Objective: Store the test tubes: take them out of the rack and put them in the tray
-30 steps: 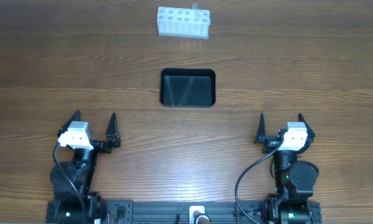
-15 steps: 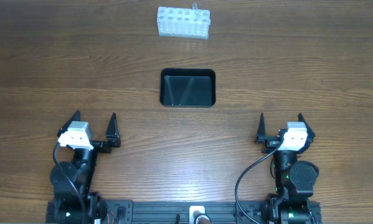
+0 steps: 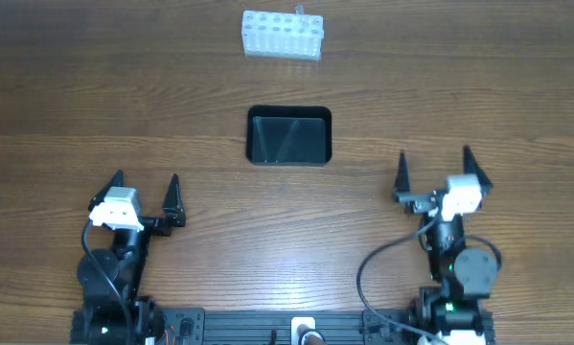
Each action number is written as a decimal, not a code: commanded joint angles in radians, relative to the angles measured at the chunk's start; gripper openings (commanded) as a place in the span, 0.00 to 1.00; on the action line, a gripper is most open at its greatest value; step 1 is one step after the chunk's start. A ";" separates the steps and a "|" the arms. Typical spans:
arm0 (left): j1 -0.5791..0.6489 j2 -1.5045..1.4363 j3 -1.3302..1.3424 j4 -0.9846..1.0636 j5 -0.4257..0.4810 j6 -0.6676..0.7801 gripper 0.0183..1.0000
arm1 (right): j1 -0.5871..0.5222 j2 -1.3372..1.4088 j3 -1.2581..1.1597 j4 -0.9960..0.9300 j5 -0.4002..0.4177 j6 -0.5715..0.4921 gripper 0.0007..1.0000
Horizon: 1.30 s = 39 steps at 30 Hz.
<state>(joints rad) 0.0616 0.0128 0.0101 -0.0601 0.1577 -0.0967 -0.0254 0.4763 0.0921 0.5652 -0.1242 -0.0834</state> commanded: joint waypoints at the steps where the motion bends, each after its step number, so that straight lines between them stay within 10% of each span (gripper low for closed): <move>1: 0.005 -0.006 -0.004 -0.002 0.006 0.011 1.00 | 0.013 0.283 0.215 0.134 -0.100 -0.027 0.99; 18: 0.005 -0.006 -0.004 -0.002 0.006 0.011 1.00 | 0.312 1.089 0.822 0.566 -0.055 -0.097 0.99; 39: 0.005 -0.006 -0.004 -0.002 0.006 0.011 1.00 | 0.515 1.593 1.015 0.606 0.563 0.053 0.99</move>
<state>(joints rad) 0.0616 0.0128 0.0101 -0.0601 0.1581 -0.0967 0.4778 2.0228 1.0695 1.1610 0.2707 -0.0483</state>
